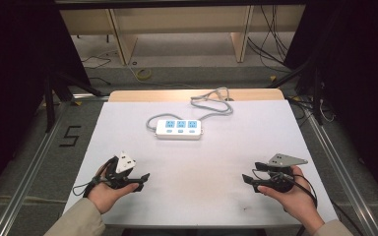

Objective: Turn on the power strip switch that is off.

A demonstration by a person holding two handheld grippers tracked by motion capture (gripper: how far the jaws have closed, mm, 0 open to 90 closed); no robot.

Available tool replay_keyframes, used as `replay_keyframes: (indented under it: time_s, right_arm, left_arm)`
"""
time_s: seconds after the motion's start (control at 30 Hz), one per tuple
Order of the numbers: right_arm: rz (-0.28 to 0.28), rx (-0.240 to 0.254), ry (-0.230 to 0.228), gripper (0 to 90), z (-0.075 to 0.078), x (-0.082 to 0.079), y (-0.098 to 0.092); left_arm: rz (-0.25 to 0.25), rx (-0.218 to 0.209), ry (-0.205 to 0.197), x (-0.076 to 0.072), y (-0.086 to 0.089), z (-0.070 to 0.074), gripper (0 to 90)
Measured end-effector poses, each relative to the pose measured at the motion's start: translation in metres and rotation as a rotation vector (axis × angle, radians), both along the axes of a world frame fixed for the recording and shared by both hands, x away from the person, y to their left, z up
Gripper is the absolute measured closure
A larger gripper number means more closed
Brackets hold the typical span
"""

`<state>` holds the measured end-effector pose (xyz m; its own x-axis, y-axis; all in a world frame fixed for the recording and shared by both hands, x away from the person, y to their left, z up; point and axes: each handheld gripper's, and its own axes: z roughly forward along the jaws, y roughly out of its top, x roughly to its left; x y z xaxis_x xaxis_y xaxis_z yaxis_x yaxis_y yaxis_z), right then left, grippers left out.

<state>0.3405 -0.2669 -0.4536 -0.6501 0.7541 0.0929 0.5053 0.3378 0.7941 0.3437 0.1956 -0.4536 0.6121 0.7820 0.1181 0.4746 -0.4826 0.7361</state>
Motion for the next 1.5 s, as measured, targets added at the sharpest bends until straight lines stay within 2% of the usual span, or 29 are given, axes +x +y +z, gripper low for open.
replay_keyframes:
  time_s: [0.03,0.07,0.1,0.17,0.27,0.37,0.73,1.07,1.5]
  right_arm:
    - [0.0,0.0,0.0,31.2,0.0,0.0,0.0]
    - [0.001,-0.002,0.001,31.2,0.0,0.0,0.0]
    - [0.004,-0.002,0.0,31.2,0.0,0.0,0.001]
    - [0.006,-0.002,0.001,31.2,0.0,0.0,0.002]
    - [0.006,-0.003,0.001,31.2,0.0,0.0,0.002]
    - [0.008,-0.004,0.003,31.2,0.0,0.001,0.002]
    - [0.012,-0.005,0.006,31.1,-0.001,0.002,0.002]
    - [0.015,-0.009,0.007,31.1,-0.002,0.003,0.003]
    - [0.018,-0.01,0.008,31.2,-0.002,0.002,0.004]
  left_arm:
    - [-0.005,0.004,0.003,0.0,0.0,0.001,36.6]
    - [0.0,0.003,0.006,-0.001,0.001,0.002,43.9]
    - [0.005,-0.003,0.009,-0.001,0.001,0.005,56.7]
    - [0.008,-0.006,0.003,0.0,0.001,0.007,74.3]
    - [0.001,-0.022,0.01,0.002,0.002,0.008,89.2]
    - [0.001,-0.015,0.02,0.004,0.0,0.009,89.7]
    - [0.018,-0.056,0.027,0.017,-0.012,0.012,89.8]
    - [0.026,-0.05,0.034,0.03,-0.019,0.015,89.9]
    - [0.03,-0.037,0.037,0.039,-0.027,0.015,89.9]
